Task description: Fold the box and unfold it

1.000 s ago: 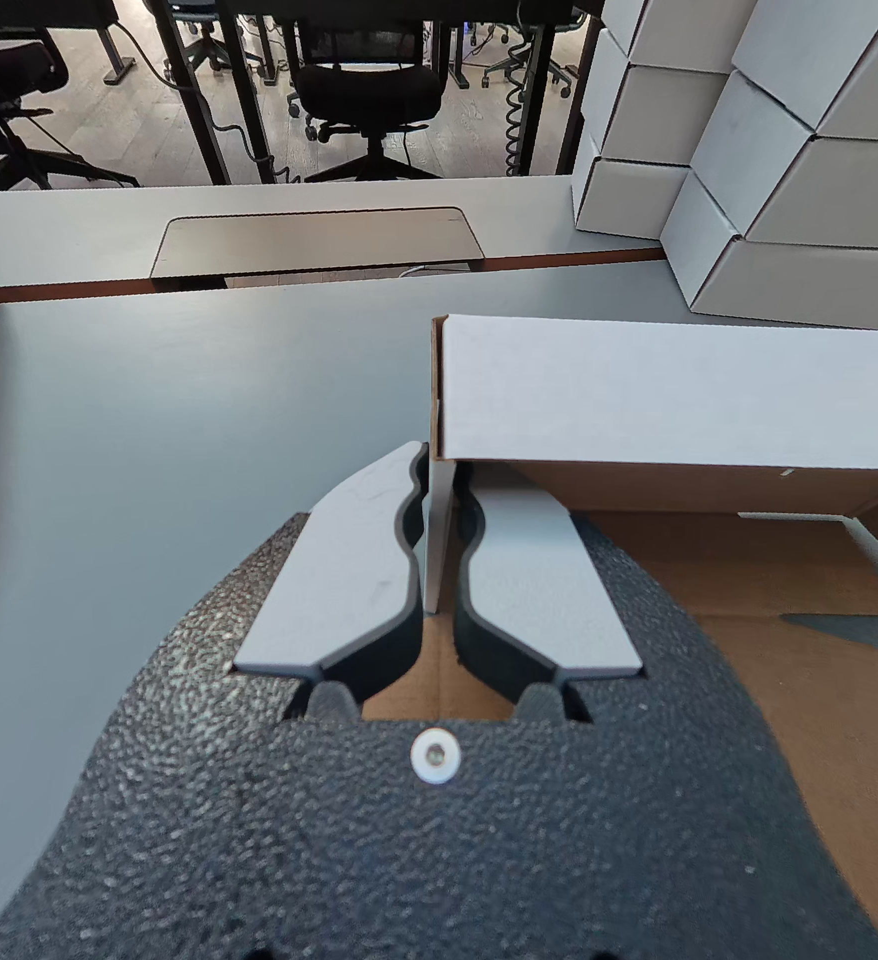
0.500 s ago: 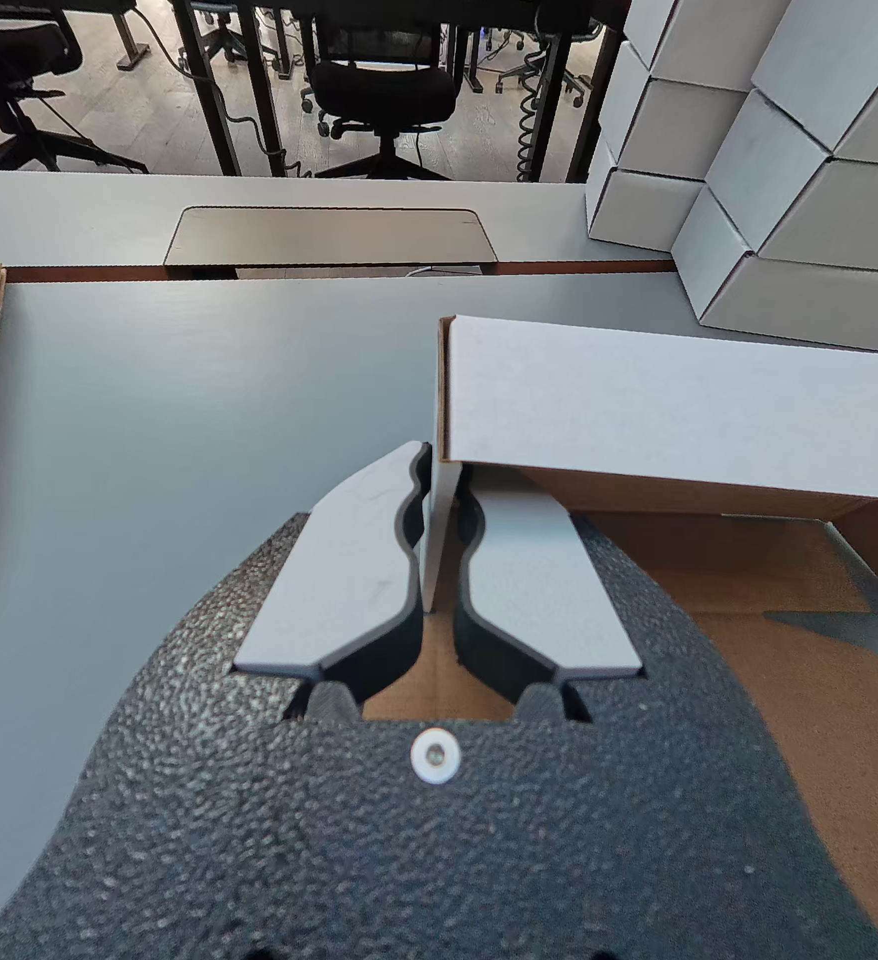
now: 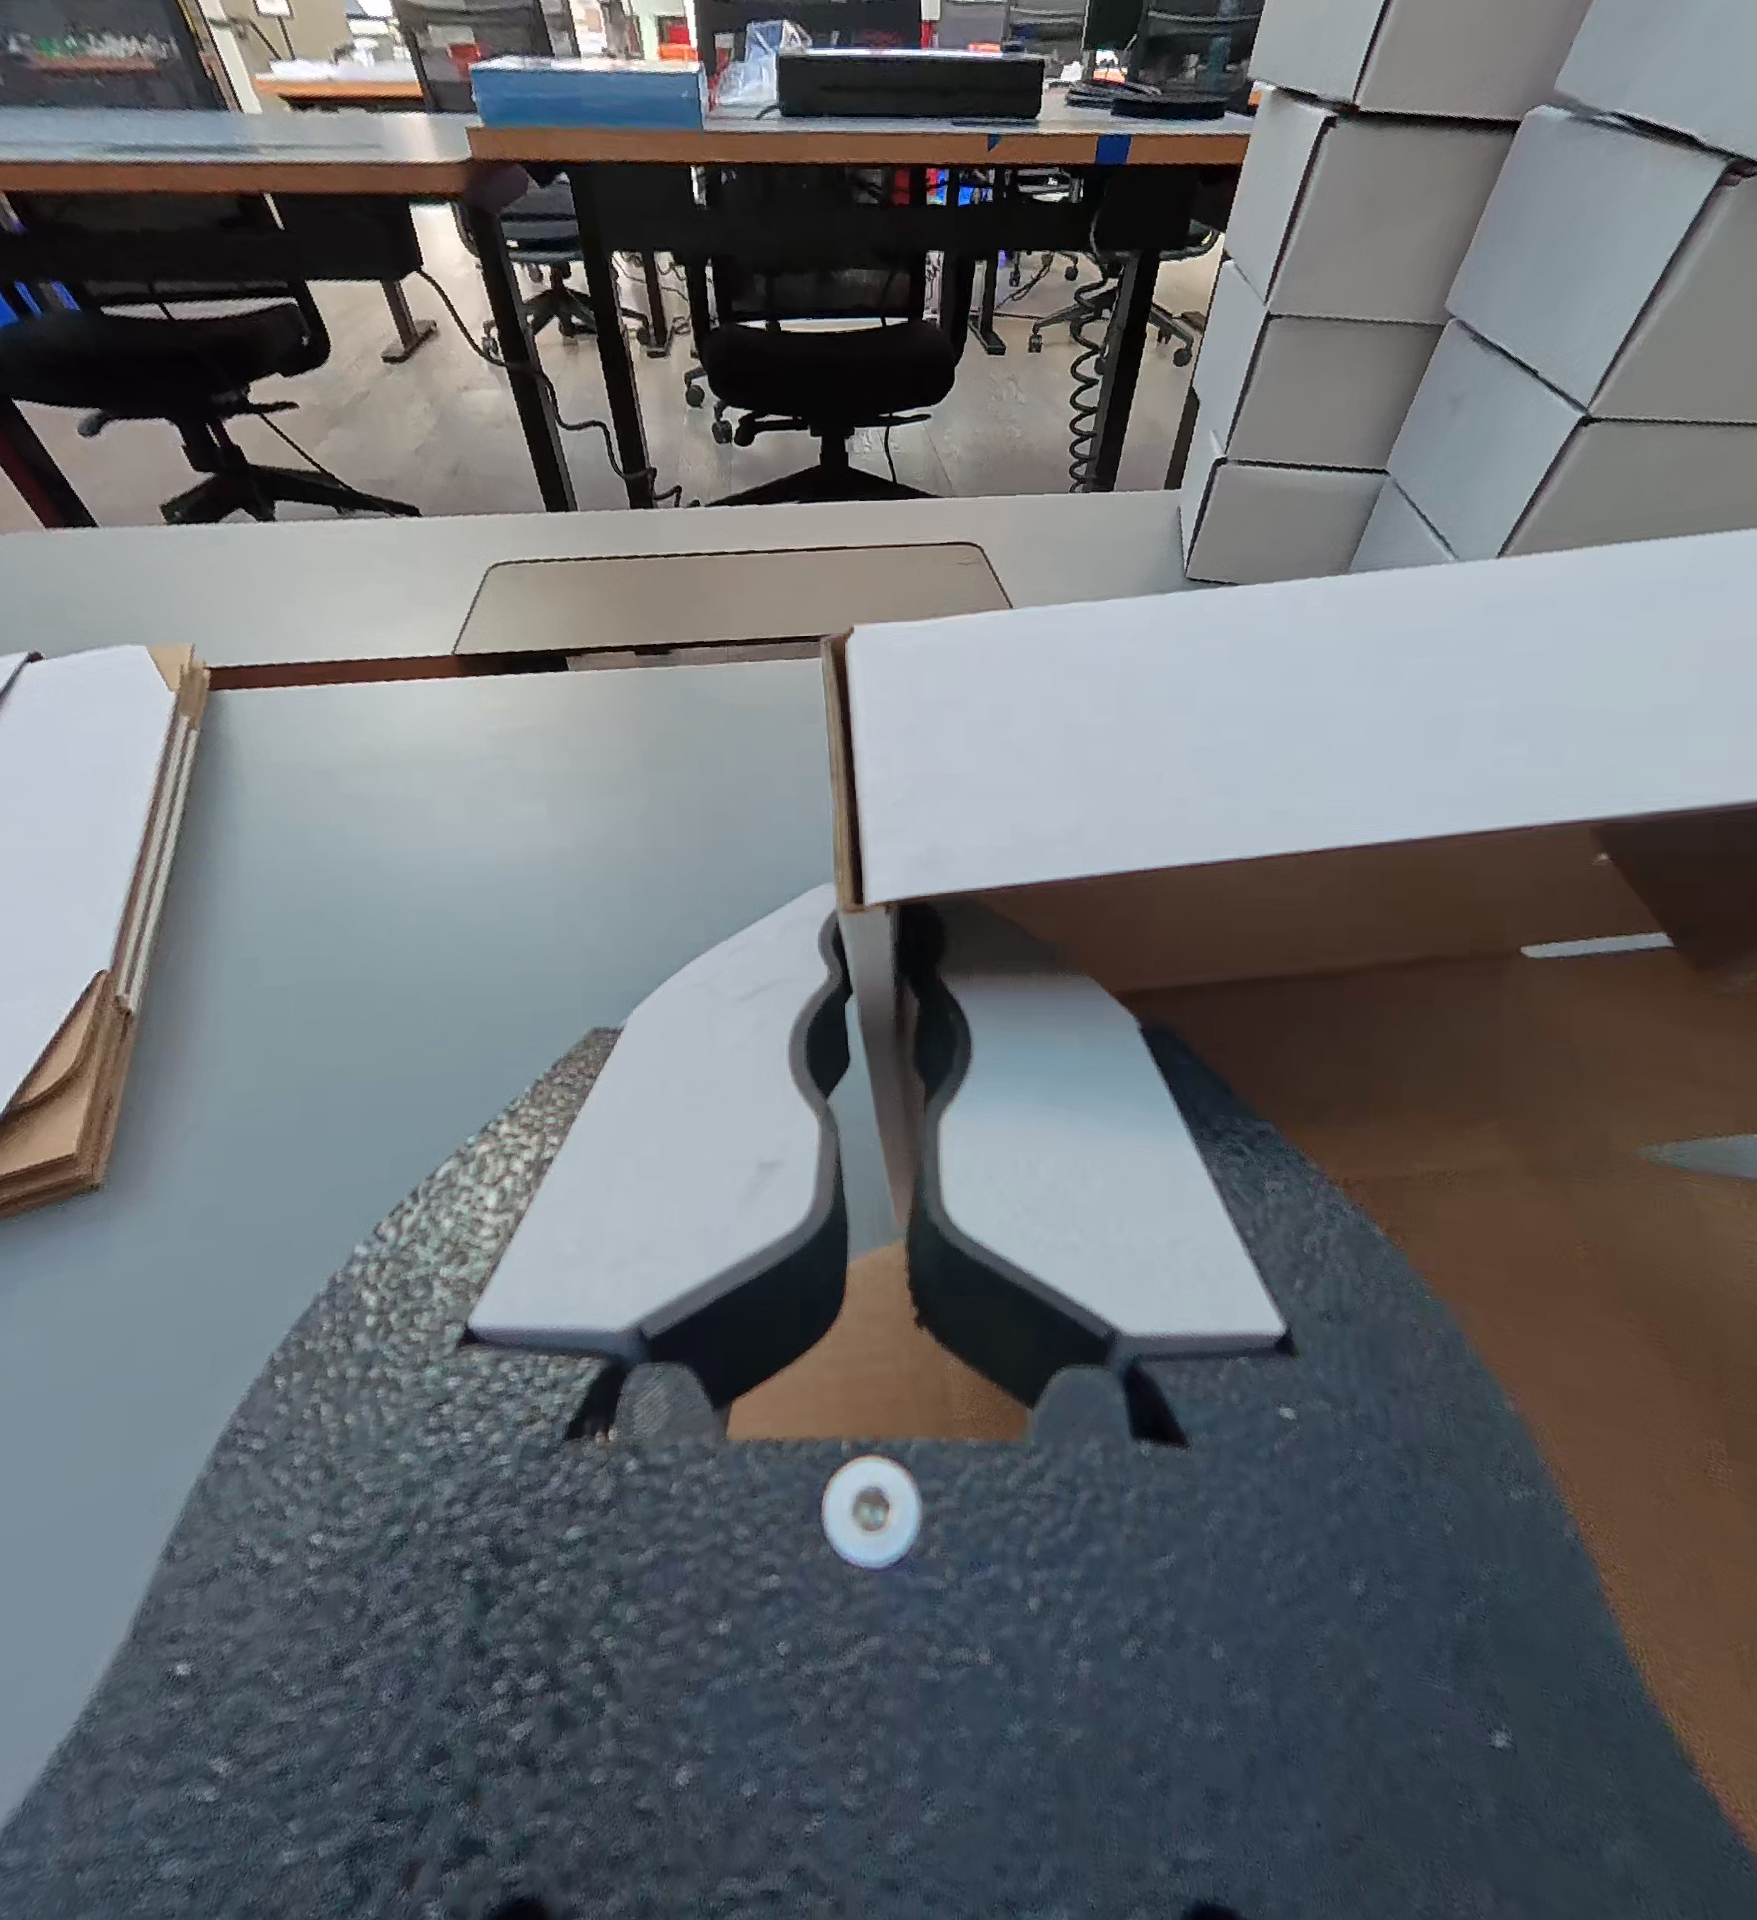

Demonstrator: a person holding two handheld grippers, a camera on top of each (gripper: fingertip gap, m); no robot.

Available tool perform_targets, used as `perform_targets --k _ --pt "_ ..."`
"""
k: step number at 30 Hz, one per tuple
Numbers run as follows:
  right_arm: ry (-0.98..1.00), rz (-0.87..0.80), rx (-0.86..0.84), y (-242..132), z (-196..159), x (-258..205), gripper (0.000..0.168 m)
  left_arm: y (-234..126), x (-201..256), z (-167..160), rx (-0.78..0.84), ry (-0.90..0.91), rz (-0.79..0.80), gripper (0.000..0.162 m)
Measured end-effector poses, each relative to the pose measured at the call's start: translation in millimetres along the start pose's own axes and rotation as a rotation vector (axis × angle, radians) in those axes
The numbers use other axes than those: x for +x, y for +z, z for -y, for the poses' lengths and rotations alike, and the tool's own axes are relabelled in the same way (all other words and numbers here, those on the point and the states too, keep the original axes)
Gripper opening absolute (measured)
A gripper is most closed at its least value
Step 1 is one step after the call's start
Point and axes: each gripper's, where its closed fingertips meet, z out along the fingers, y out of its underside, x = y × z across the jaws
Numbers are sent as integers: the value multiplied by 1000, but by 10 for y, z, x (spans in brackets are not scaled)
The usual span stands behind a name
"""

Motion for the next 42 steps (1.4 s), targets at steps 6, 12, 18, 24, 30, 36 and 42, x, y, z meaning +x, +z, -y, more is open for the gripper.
perform_targets --k 6,12,18,24,30,36,42 --pt "723 423 222 -150 424 -157 0 -265 37 276 116 168 55 10" --pt "1161 767 430 -410 799 -229 0 -392 190 435 166 340 70 11" --pt "1290 849 493 -477 861 -227 0 -416 234 454 178 361 67 11" --pt "1140 704 383 -400 728 -211 0 -425 164 497 181 174 47 8" --pt "960 574 219 -426 470 -281 0 -473 -68 758 222 34 78 7" --pt "819 380 204 -601 298 -16 0 -505 -319 847 231 -68 87 7" --pt "995 385 212 -556 97 240 0 -571 -381 848 233 -143 51 7"
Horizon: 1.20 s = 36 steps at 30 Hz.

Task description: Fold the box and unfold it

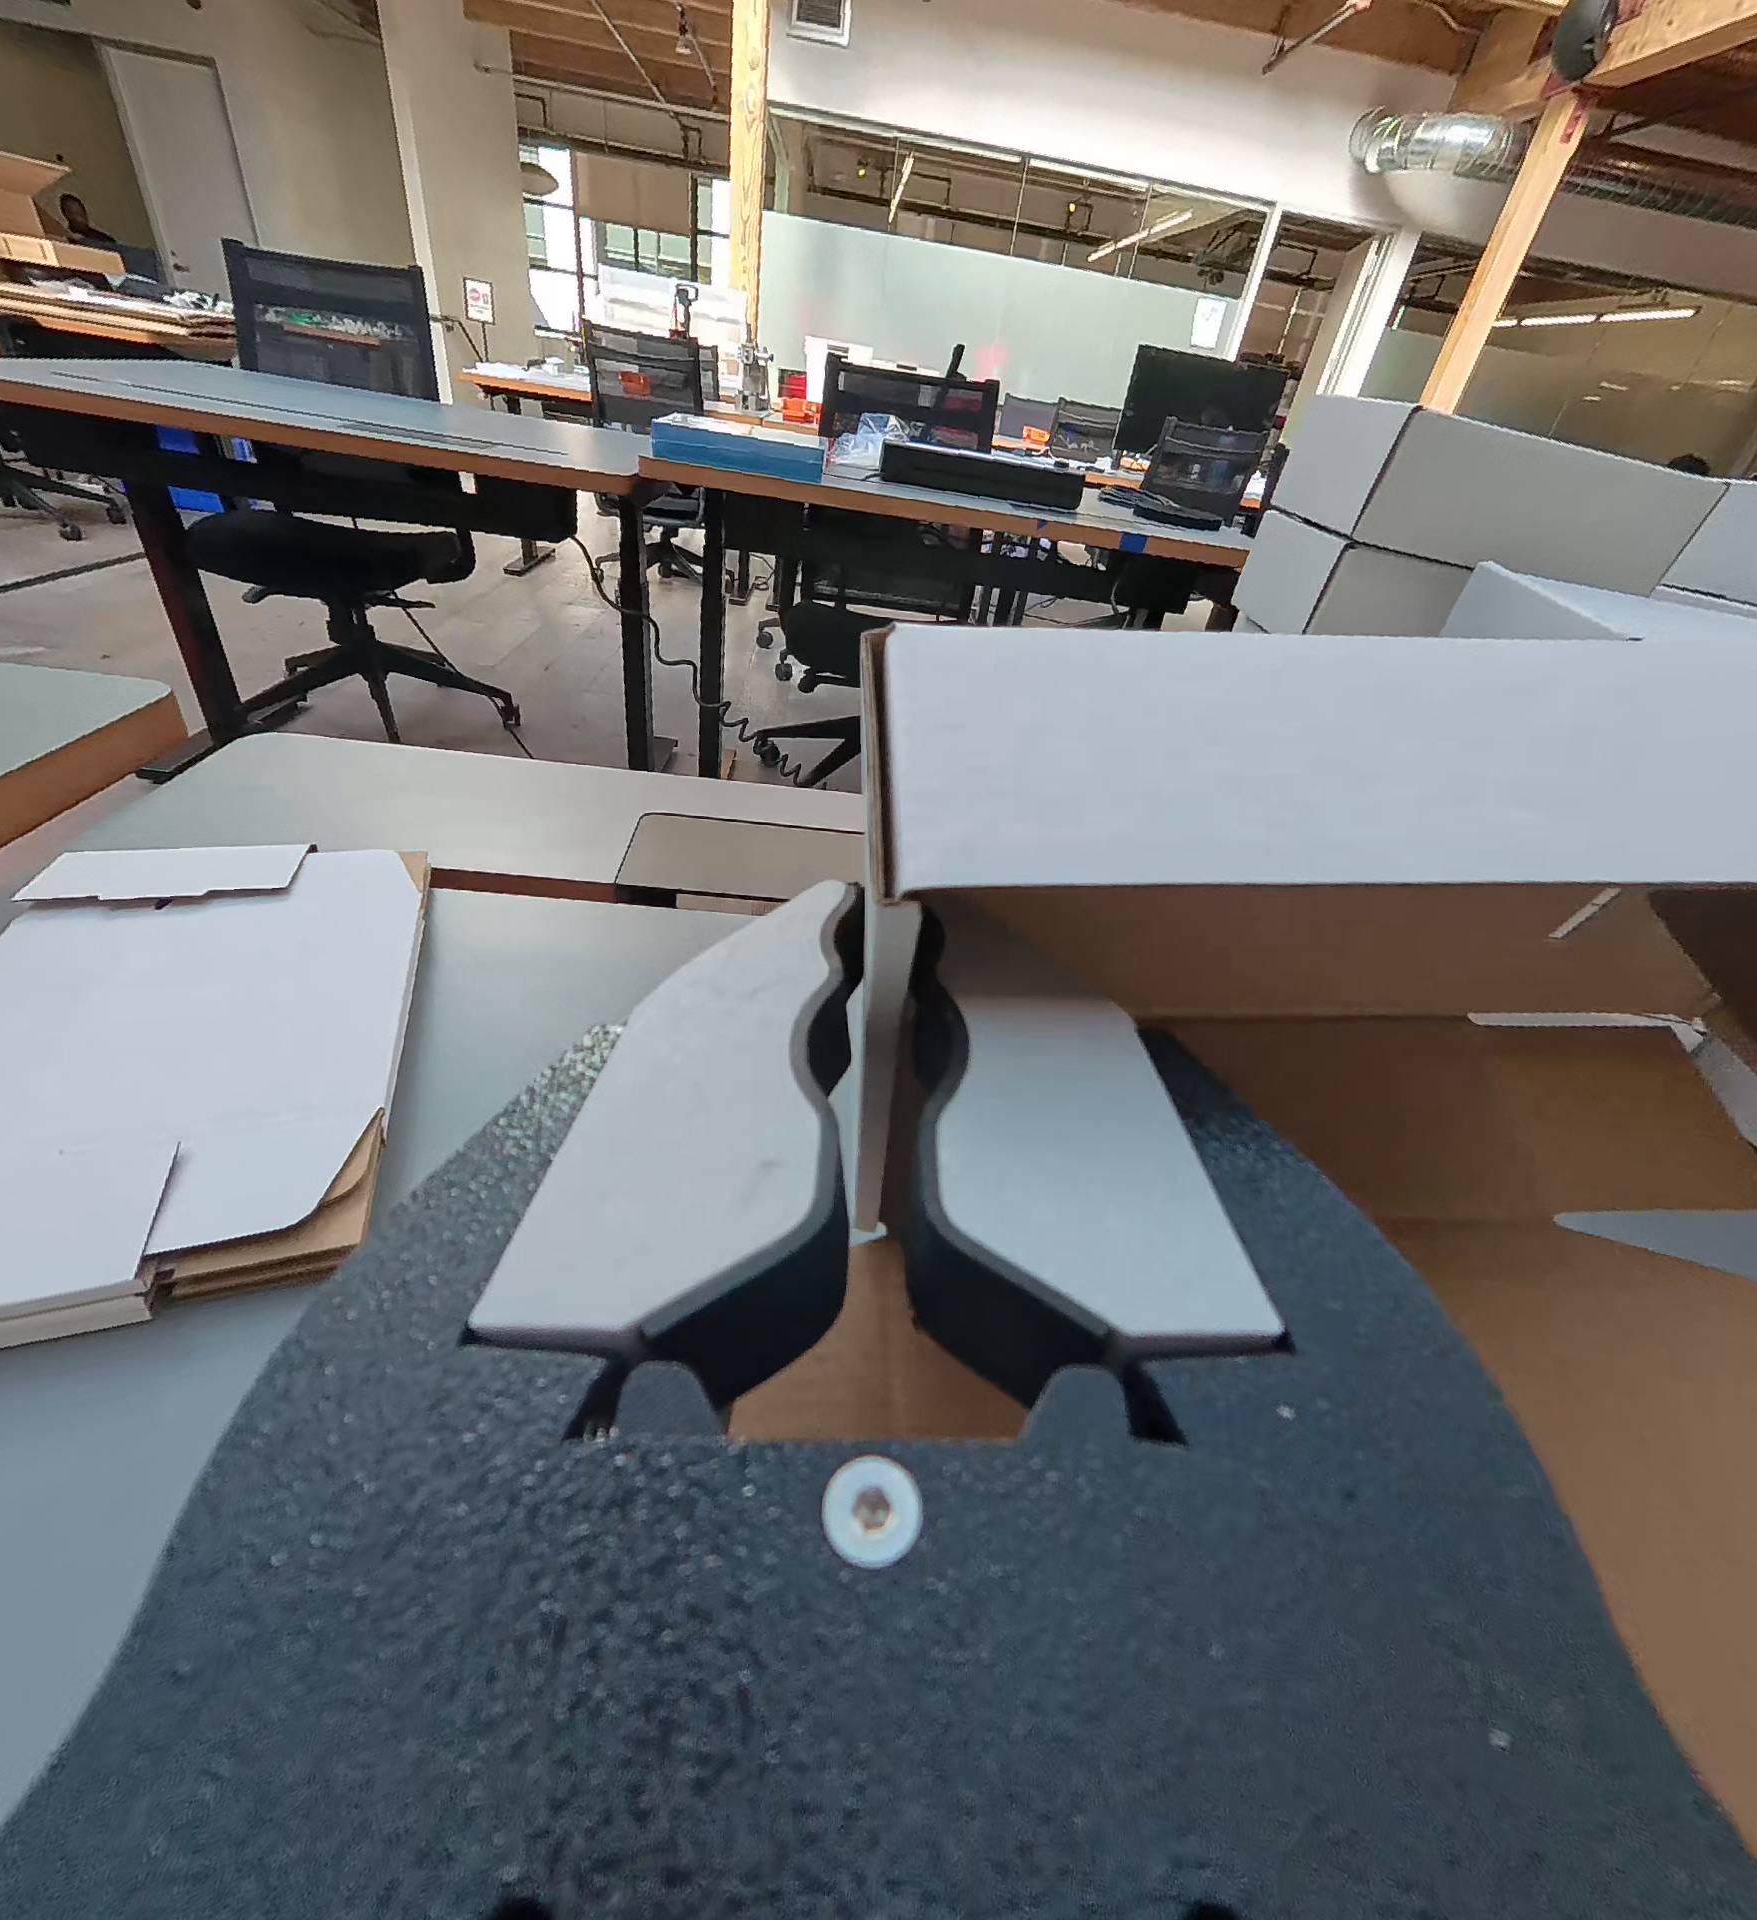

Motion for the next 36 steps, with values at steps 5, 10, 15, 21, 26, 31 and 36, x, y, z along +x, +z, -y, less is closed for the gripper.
perform_targets --k 5,10,15,21,26,31,36 --pt "90 24 15 50 -41 114 0 -34 33 -26 -12 -29 -35 7" --pt "162 96 49 84 -58 100 0 -56 72 -53 -27 -35 -71 7" --pt "109 129 59 69 -58 42 0 -61 46 -108 -34 -19 -71 7" --pt "-21 126 64 34 -40 -13 0 -67 50 -166 -40 42 -70 7" --pt "-200 75 96 -7 -8 -52 0 -65 69 -212 -47 58 -73 7" --pt "-330 11 154 -63 27 -85 0 -59 104 -266 -57 74 -78 7" --pt "-451 -31 140 -86 2 -78 0 -64 142 -316 -69 99 -88 7"
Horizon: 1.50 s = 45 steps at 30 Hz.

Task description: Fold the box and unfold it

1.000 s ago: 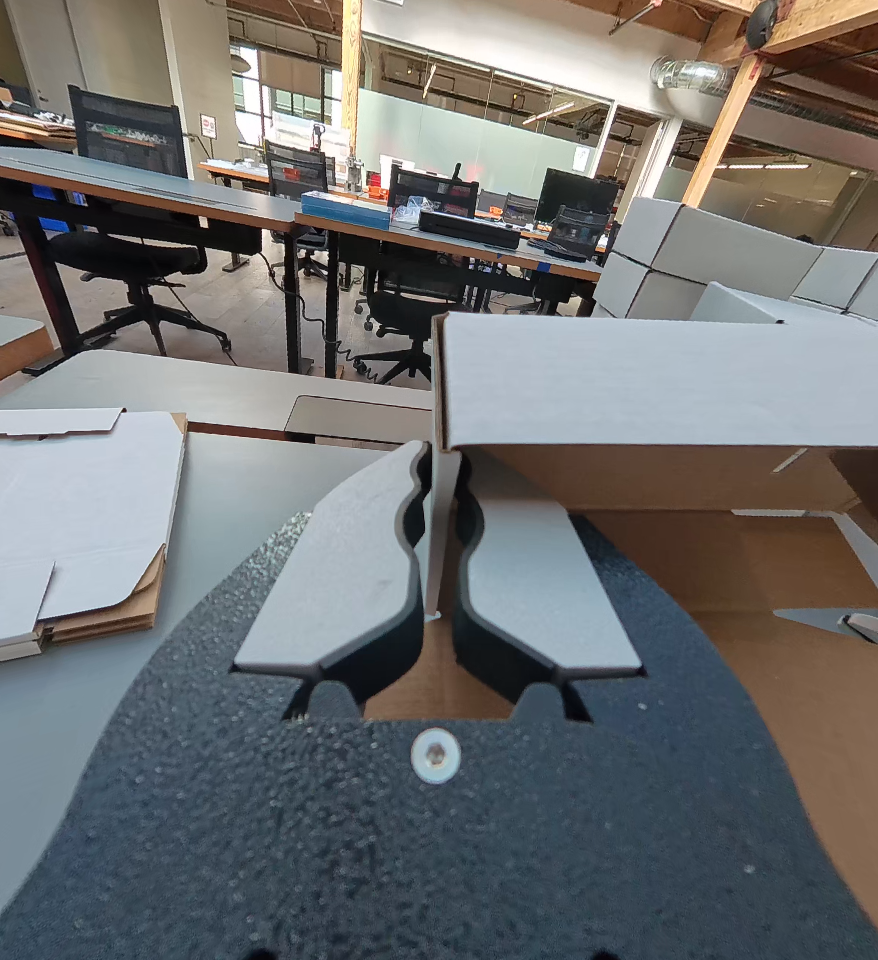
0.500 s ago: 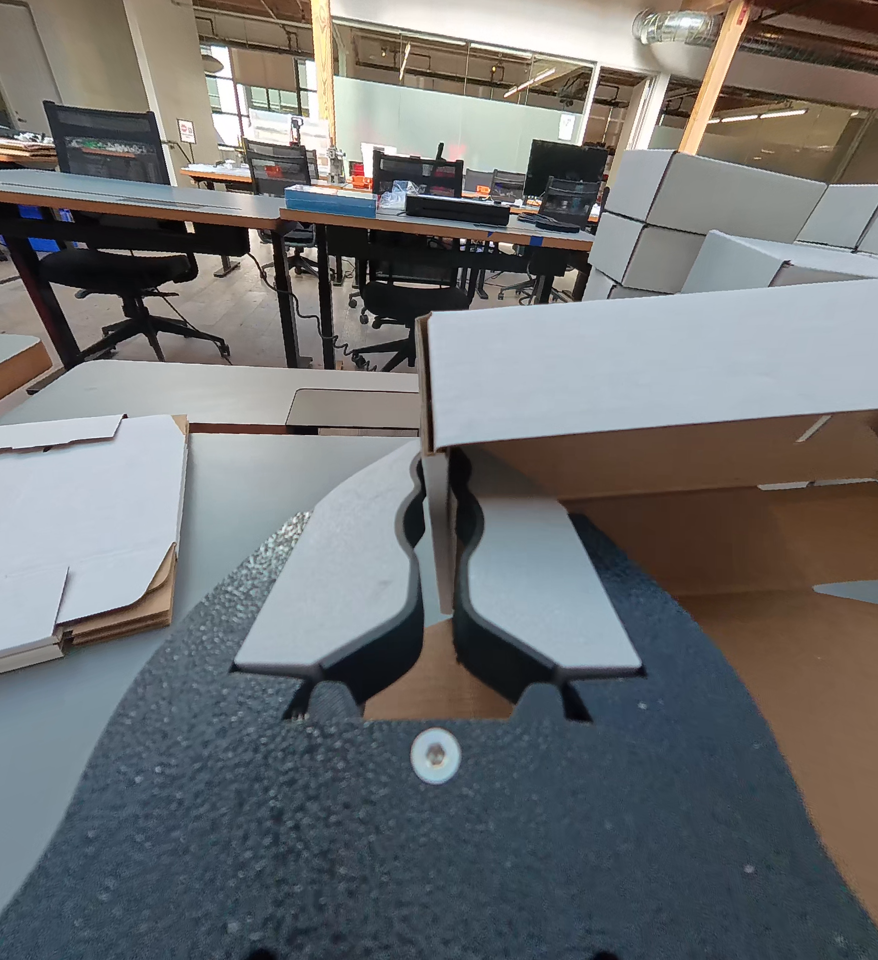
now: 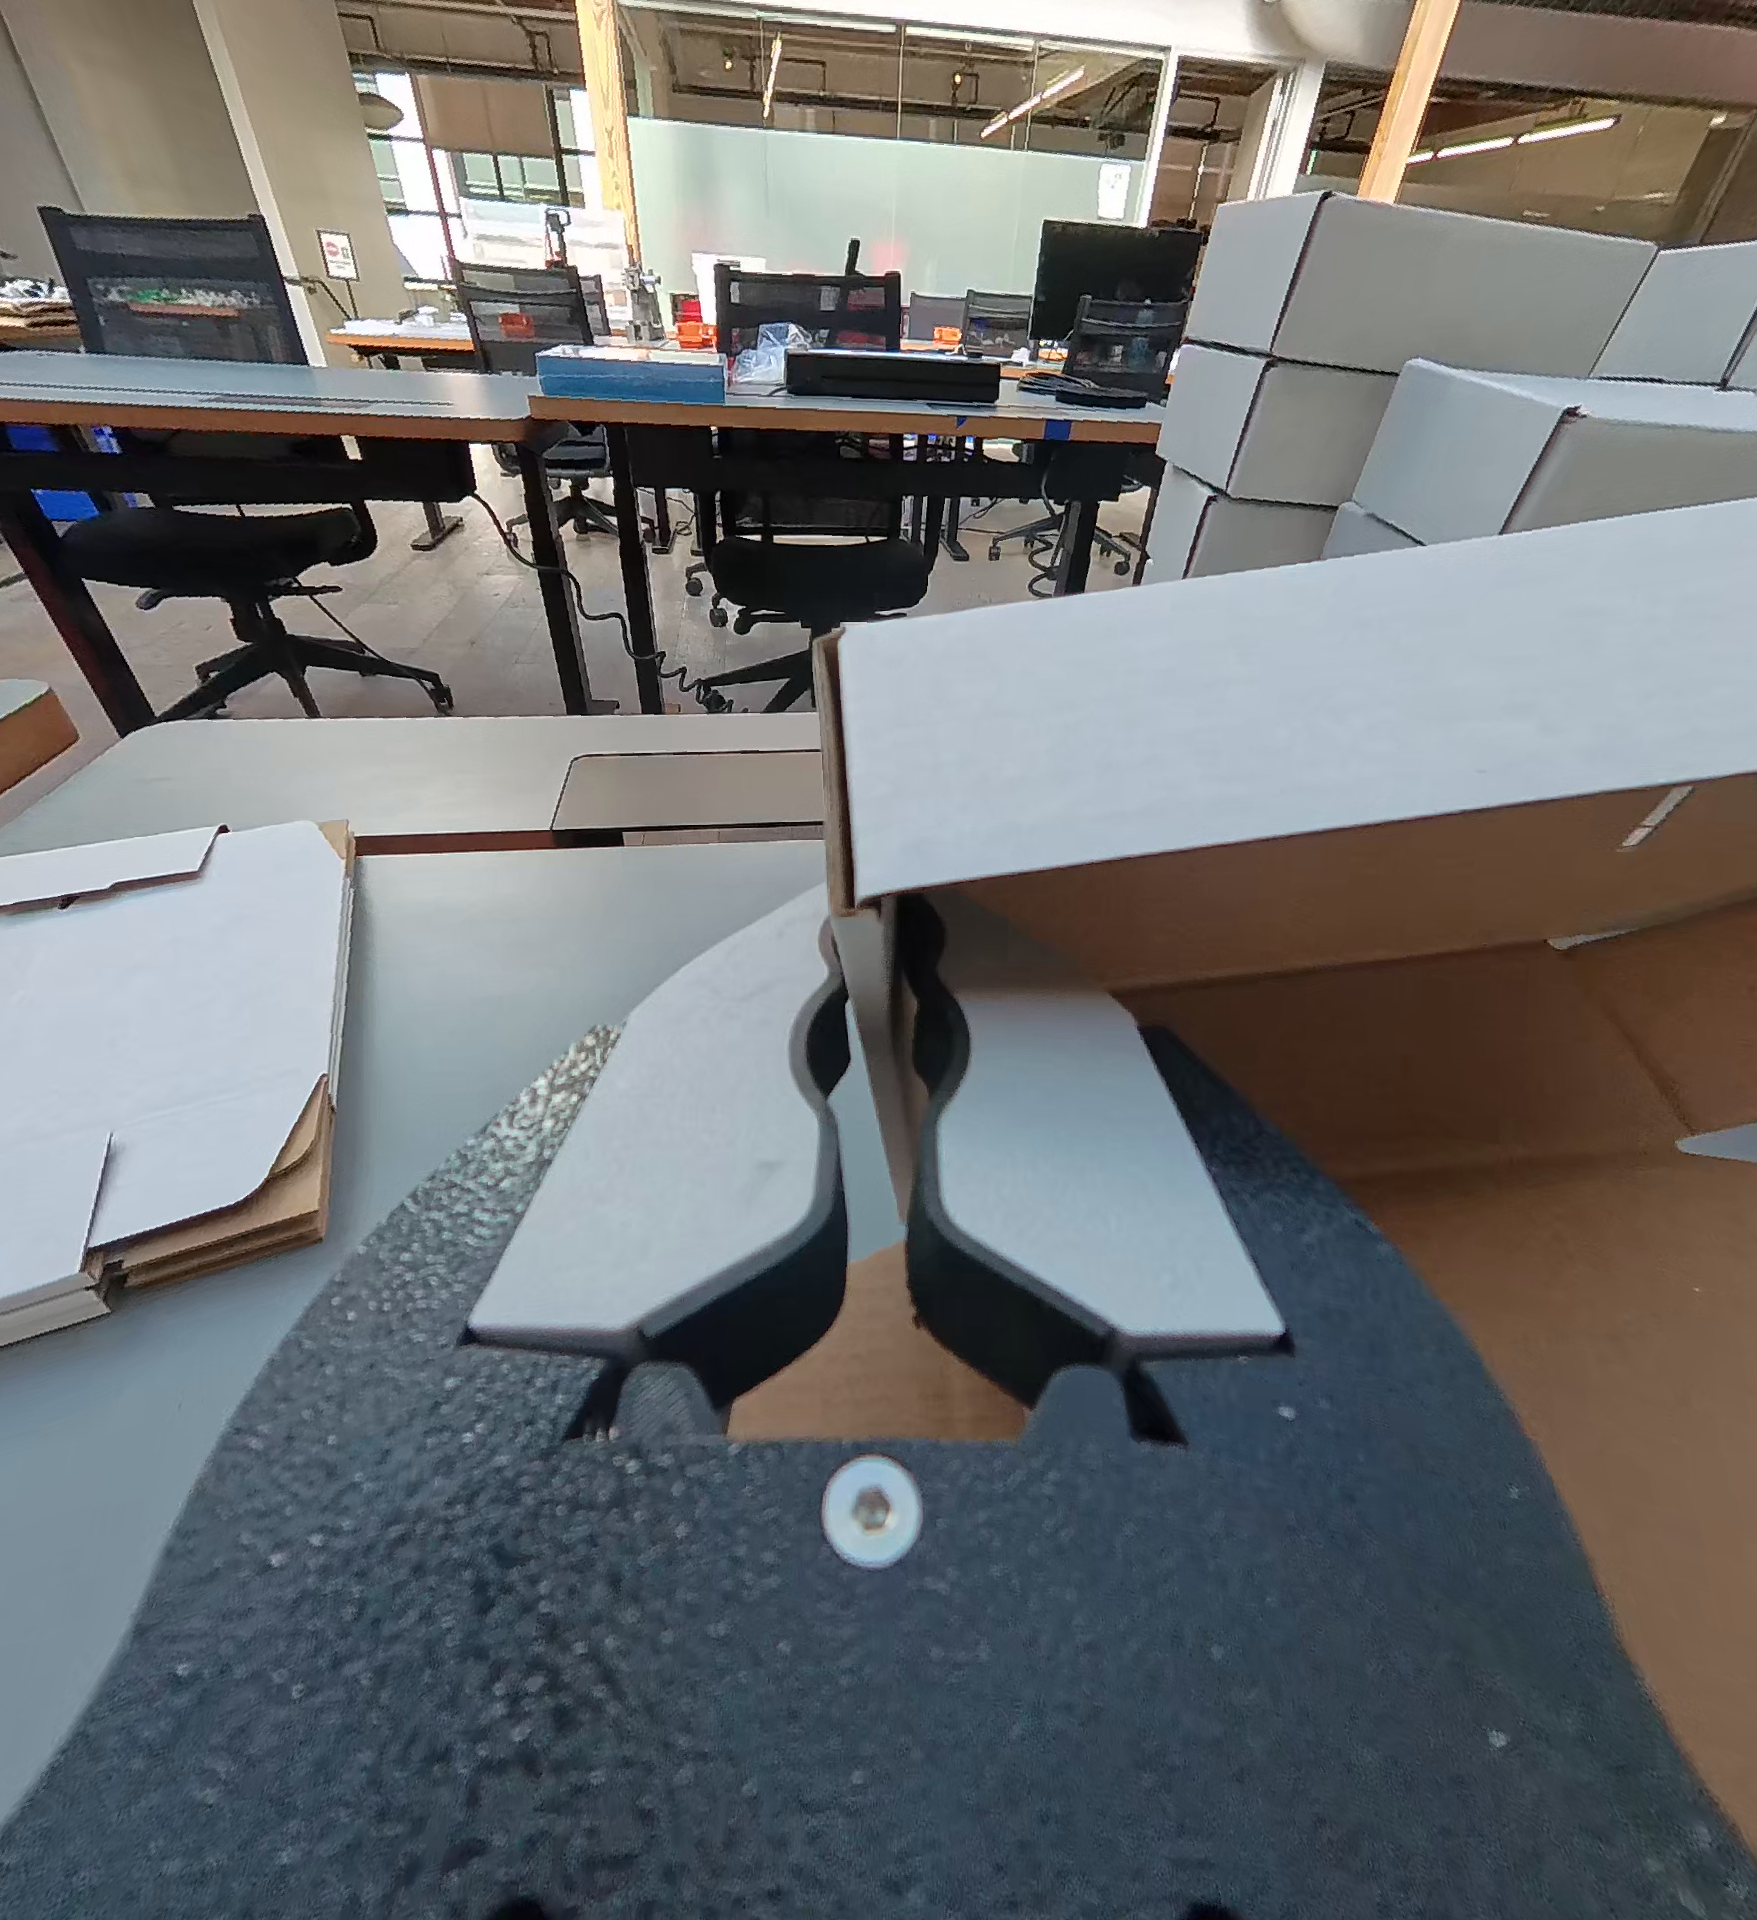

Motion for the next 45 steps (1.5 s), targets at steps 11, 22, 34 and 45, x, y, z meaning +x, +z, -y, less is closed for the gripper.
perform_targets --k 11,22,34,45 --pt "-630 -163 -231 13 -116 -27 0 7 105 7 -19 -10 -3 7" --pt "-1384 -246 -385 338 -508 -334 0 27 250 -23 -72 -164 -85 7" --pt "-1670 -115 -790 399 -1096 -246 0 10 236 1 -107 -125 -101 8" --pt "-1435 -135 -572 370 -666 -433 0 53 74 42 -80 -46 -29 5"
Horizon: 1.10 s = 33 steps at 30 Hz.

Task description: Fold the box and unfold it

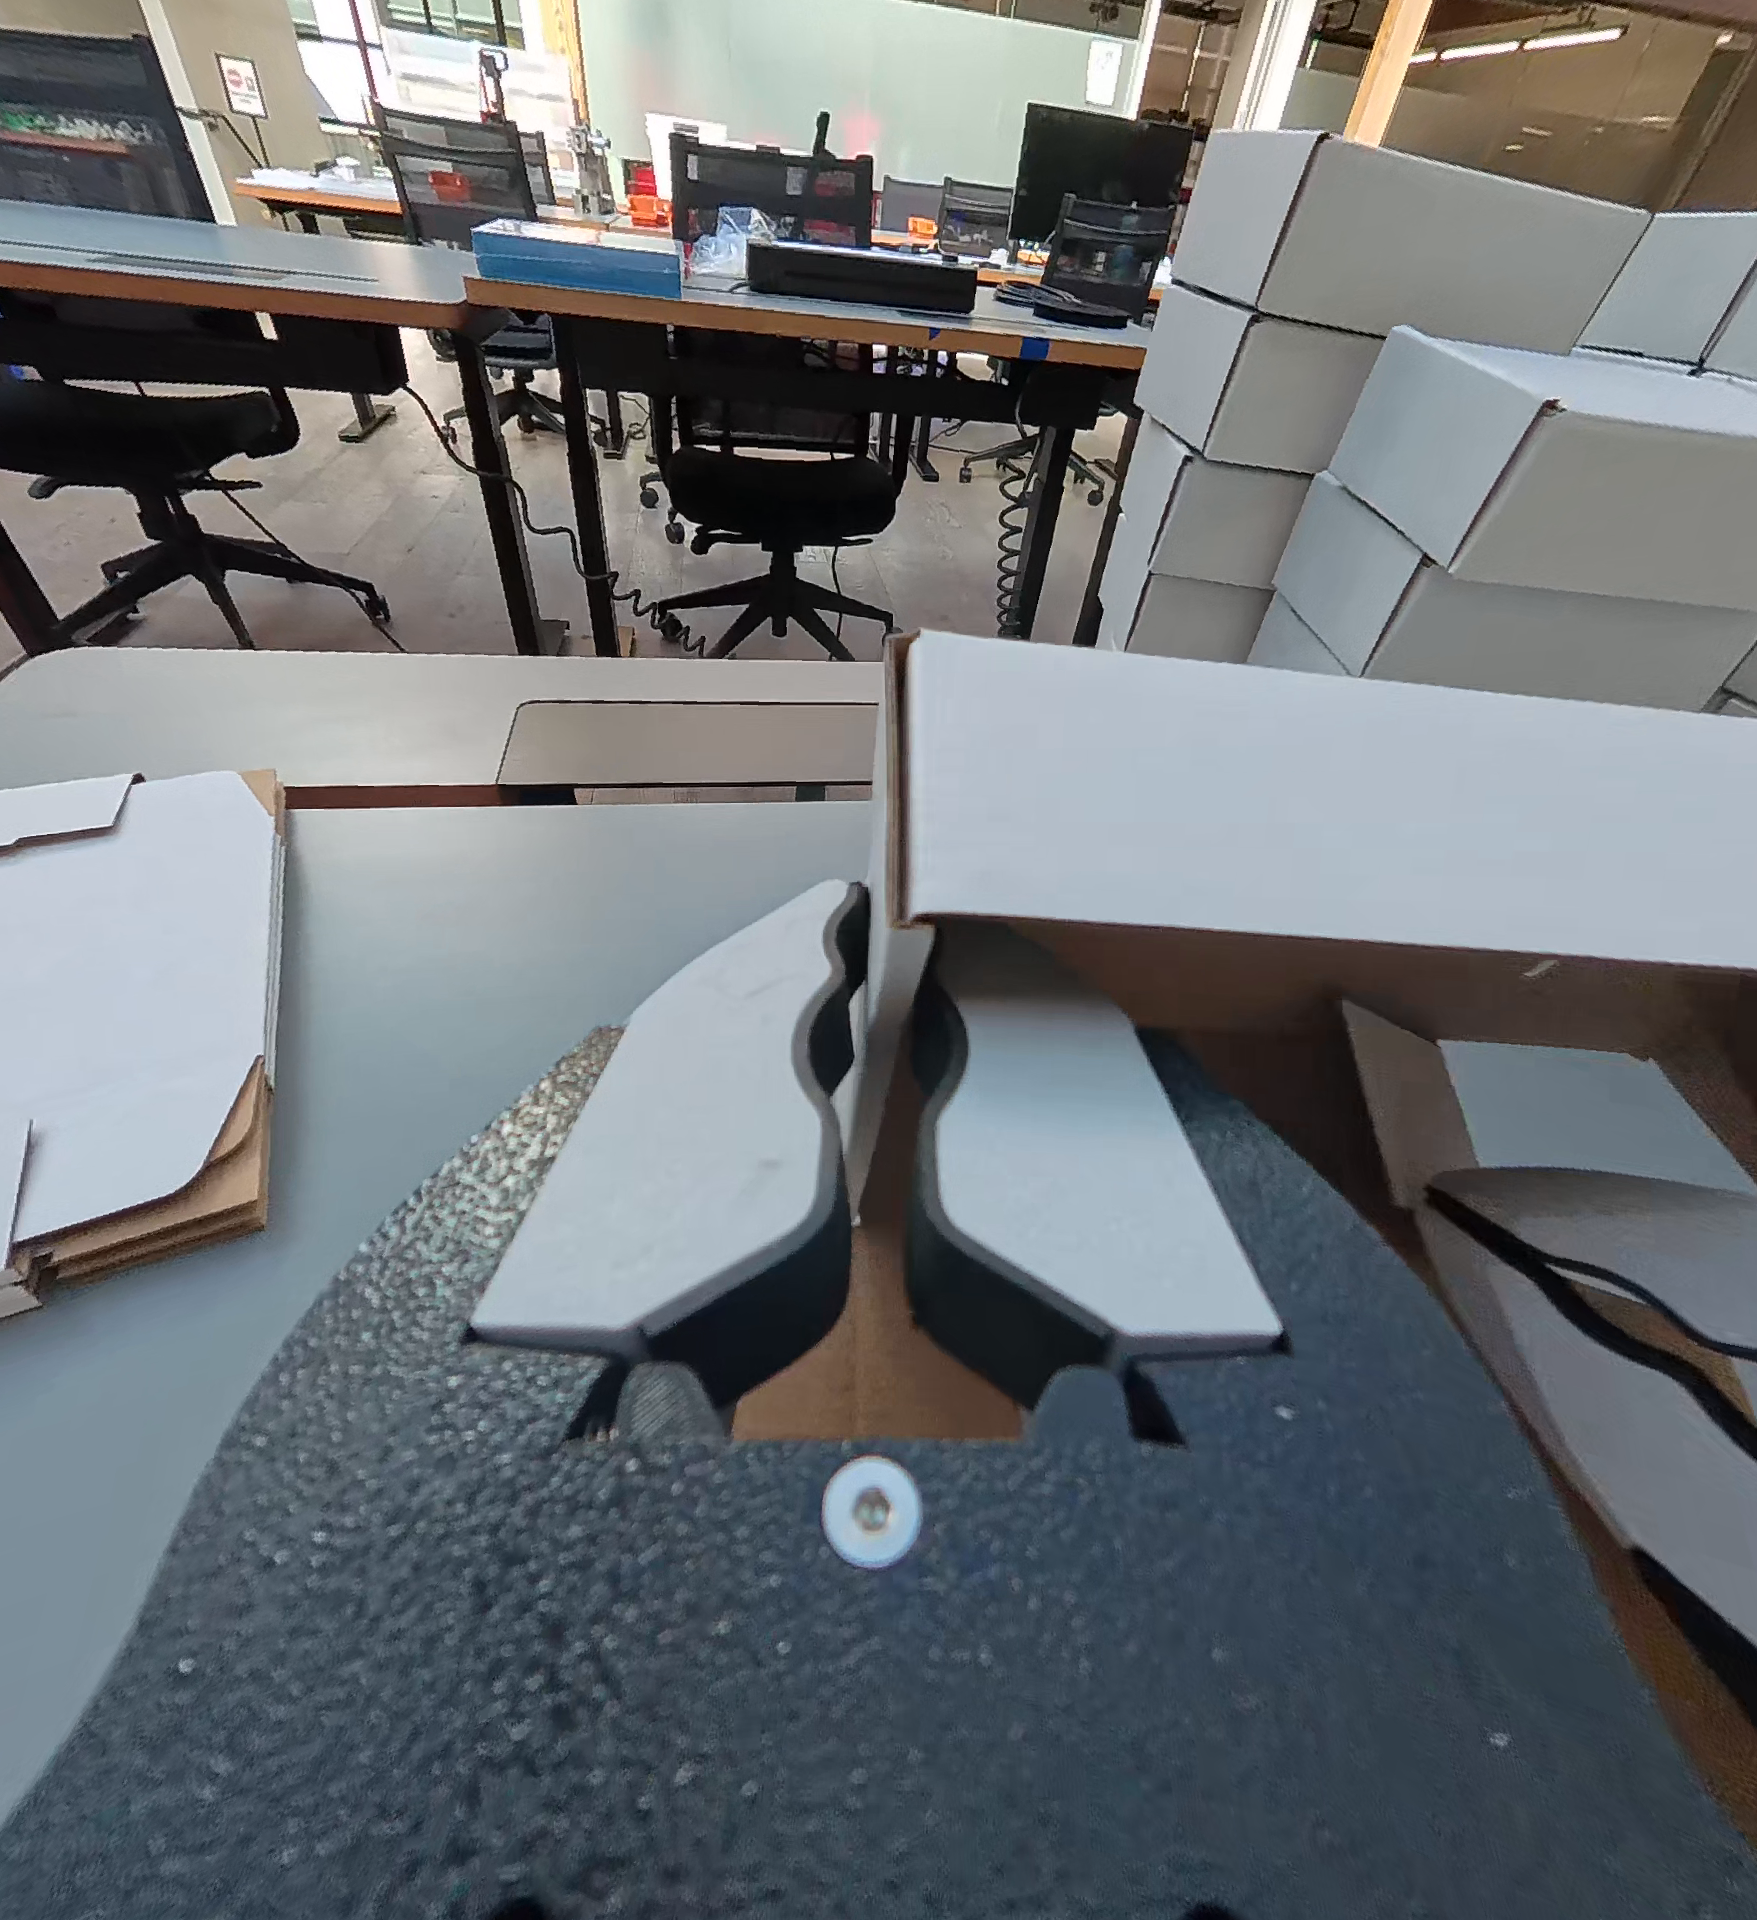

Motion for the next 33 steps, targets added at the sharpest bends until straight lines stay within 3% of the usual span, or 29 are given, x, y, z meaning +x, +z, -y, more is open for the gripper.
perform_targets --k 6,10,14,16,19,23,28,31,33 --pt "309 13 375 -564 346 318 5 4 -208 136 30 -28 39 6" --pt "579 -30 550 -929 213 717 15 -13 -302 146 30 -52 36 6" --pt "809 -130 528 -936 -329 1224 34 -33 -291 99 13 -64 -8 6" --pt "904 -76 482 -784 -533 1331 53 -38 -244 70 -4 -60 -38 6" --pt "986 3 405 -544 -717 1395 59 -34 -144 43 -25 -57 -89 6" --pt "929 87 403 -368 -662 1355 48 -29 -55 36 -43 -57 -129 6" --pt "889 203 417 -239 -499 1192 49 -12 -19 10 -62 -43 -140 6" --pt "847 289 444 -250 -399 1065 27 -11 -52 1 -62 -36 -125 6" --pt "779 373 494 -327 -280 944 0 -7 -92 -1 -61 -33 -104 6"
